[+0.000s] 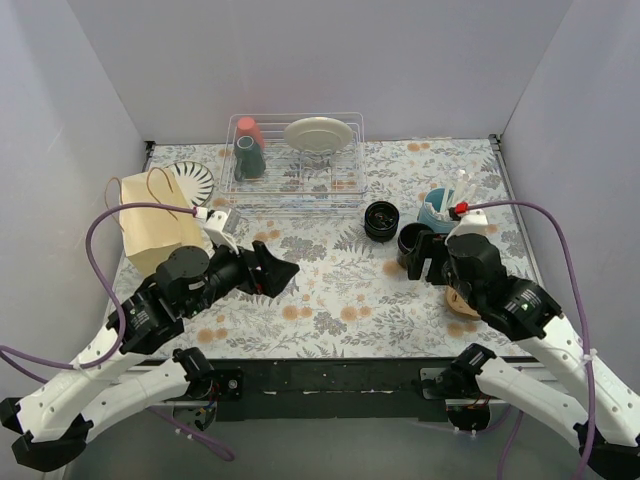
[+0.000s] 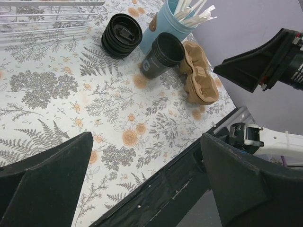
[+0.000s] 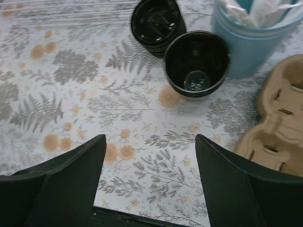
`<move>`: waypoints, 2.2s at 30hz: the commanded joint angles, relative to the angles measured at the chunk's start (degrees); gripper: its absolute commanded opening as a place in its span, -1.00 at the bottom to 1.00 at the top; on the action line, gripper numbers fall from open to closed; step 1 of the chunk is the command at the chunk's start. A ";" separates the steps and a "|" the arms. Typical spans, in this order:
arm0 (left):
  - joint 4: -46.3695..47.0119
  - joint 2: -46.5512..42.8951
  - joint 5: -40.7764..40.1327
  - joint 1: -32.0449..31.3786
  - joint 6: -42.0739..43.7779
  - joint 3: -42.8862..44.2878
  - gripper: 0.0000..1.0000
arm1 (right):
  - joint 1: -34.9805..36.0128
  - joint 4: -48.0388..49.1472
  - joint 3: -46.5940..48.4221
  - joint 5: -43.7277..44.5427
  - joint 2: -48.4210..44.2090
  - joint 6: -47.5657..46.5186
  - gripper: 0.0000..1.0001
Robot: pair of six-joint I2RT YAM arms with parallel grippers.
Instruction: Pack the takeout coffee
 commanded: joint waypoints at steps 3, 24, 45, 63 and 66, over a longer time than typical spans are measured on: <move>4.01 -2.29 -1.67 -0.17 4.16 -3.33 0.96 | -0.10 -2.45 4.68 16.08 7.96 1.73 0.36; 9.46 -4.05 0.00 -0.17 9.44 -12.82 0.96 | -9.04 14.17 6.08 -4.98 27.91 -23.76 -0.16; 9.03 -4.14 0.09 -0.17 9.88 -13.00 0.96 | -13.37 15.31 6.70 -12.39 34.25 -28.95 -0.39; 9.02 -4.14 0.35 -0.17 9.97 -12.91 0.96 | -13.98 15.67 5.38 -13.10 35.57 -29.12 -0.42; 9.03 -4.23 0.44 -0.17 10.05 -13.00 0.96 | -13.98 15.58 5.38 -13.18 35.92 -29.04 -0.45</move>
